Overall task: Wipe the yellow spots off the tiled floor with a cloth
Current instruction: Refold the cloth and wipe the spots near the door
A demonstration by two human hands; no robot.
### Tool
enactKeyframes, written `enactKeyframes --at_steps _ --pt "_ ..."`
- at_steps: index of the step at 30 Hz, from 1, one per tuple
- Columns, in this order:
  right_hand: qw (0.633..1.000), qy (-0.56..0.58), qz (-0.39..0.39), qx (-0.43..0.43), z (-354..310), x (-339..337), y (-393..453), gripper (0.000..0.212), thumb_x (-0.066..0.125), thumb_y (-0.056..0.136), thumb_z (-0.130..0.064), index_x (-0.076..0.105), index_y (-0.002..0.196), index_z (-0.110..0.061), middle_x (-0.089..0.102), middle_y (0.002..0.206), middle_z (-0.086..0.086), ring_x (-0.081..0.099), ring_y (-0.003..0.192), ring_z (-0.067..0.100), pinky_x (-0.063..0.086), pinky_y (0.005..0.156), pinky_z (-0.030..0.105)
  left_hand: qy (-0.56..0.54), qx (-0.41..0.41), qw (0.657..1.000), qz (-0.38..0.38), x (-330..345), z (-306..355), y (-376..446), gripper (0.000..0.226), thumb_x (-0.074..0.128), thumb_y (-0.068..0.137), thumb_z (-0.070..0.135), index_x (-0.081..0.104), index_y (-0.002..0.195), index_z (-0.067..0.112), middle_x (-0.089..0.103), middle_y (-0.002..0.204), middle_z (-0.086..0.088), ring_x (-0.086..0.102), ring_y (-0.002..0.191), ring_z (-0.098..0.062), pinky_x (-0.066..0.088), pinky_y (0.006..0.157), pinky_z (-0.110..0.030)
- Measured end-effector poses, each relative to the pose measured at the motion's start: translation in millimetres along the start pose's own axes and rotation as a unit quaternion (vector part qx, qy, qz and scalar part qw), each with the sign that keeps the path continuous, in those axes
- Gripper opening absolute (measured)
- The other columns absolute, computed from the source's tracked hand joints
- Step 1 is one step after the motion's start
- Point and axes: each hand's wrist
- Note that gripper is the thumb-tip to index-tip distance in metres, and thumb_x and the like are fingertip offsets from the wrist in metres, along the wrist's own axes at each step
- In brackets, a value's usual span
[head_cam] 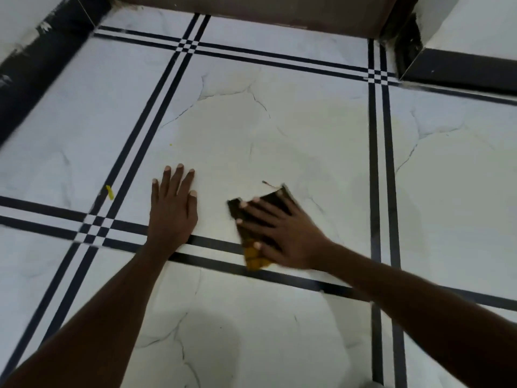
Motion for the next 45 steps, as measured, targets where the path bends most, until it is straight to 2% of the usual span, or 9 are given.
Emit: enactKeyframes --at_steps 6,14,21,26,32,35,38,42,45 --pt "0.934 0.042 0.038 0.354 84.4 -7.8 83.8 0.06 0.024 0.105 -0.051 0.027 0.163 -0.035 0.013 0.175 0.0 0.011 0.162 0.027 0.007 0.123 0.07 0.0 0.004 1.0 0.012 7.0 -0.5 -6.4 0.059 0.026 0.106 0.034 0.034 0.161 0.015 0.026 0.171 -0.011 0.016 0.161 -0.033 0.009 0.13 -0.055" --pt "1.0 0.027 0.002 -0.016 -32.8 5.1 13.1 0.057 0.033 0.108 -0.051 0.027 0.163 -0.037 0.014 0.175 -0.003 0.01 0.162 0.02 0.003 0.128 0.061 -0.016 0.005 1.0 -0.024 0.4 -3.3 -4.3 0.061 0.021 0.105 0.038 0.033 0.162 0.018 0.024 0.172 -0.01 0.013 0.161 -0.032 0.01 0.129 -0.058" --pt "0.936 0.061 0.028 0.345 73.7 -4.4 65.2 0.063 0.021 0.104 -0.051 0.026 0.163 -0.032 0.013 0.175 0.002 0.011 0.162 0.028 0.006 0.125 0.066 -0.038 -0.061 0.997 -0.02 10.1 27.6 -2.6 0.064 0.022 0.105 0.04 0.031 0.162 0.013 0.02 0.172 -0.013 0.008 0.162 -0.033 0.001 0.13 -0.055" --pt "0.982 0.117 0.034 0.147 0.2 5.5 77.1 0.057 0.021 0.108 -0.044 0.024 0.164 -0.03 0.018 0.174 0.0 0.013 0.162 0.025 0.002 0.13 0.056 -0.104 -0.059 0.993 -0.02 10.2 60.5 7.1 0.068 0.021 0.104 0.046 0.048 0.151 0.005 0.034 0.166 -0.019 0.016 0.16 -0.035 0.011 0.13 -0.054" --pt "0.916 0.277 0.067 0.283 32.1 -17.4 33.3 0.057 0.045 0.104 -0.019 0.037 0.157 -0.003 0.04 0.16 0.021 0.031 0.152 0.039 0.023 0.128 0.044 -0.13 -0.05 0.988 -0.068 12.5 107.7 13.6 0.035 0.07 0.095 0.03 0.065 0.115 0.003 0.051 0.15 -0.02 0.027 0.154 -0.039 0.029 0.124 -0.05" --pt "0.916 0.231 -0.035 0.325 54.2 -44.2 27.6 0.068 0.067 0.098 -0.026 0.038 0.157 -0.012 0.048 0.151 0.016 0.043 0.14 0.038 0.034 0.116 0.048 -0.216 -0.077 0.97 -0.078 -0.1 130.4 22.0 0.017 0.075 0.089 0.017 0.063 0.099 0.009 0.067 0.11 -0.01 0.06 0.118 -0.032 0.044 0.098 -0.025" --pt "0.879 0.275 -0.121 0.371 62.5 -67.4 31.4 0.066 0.075 0.093 -0.038 0.048 0.15 -0.019 0.059 0.141 0.009 0.053 0.134 0.033 0.039 0.111 0.046 -0.285 -0.108 0.945 -0.122 -29.1 147.7 35.9 0.017 0.068 0.097 0.02 0.053 0.104 0.016 0.071 0.095 -0.009 0.067 0.082 -0.026 0.053 0.071 -0.033" --pt "0.811 0.457 -0.057 0.36 64.0 -95.6 29.0 0.039 0.075 0.094 -0.035 0.071 0.116 -0.003 0.07 0.116 0.014 0.064 0.105 0.025 0.05 0.08 0.028 -0.35 -0.124 0.922 -0.107 -79.7 153.9 61.0 0.023 0.072 0.094 0.019 0.056 0.112 0.015 0.075 0.093 -0.01 0.073 0.085 -0.03 0.059 0.071 -0.042" --pt "0.766 0.552 -0.022 0.329 58.4 -123.2 29.4 0.045 0.075 0.092 -0.043 0.072 0.125 -0.011 0.073 0.124 0.009 0.066 0.115 0.023 0.049 0.099 0.032 -0.371 -0.125 0.915 -0.095 -114.1 148.3 77.7 0.025 0.074 0.092 0.016 0.061 0.114 0.014 0.077 0.098 -0.012 0.075 0.093 -0.029 0.063 0.082 -0.045"
Point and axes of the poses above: each hand's wrist, its own y-axis towards the middle knuckle, its own x-axis out of the palm, z = x × y
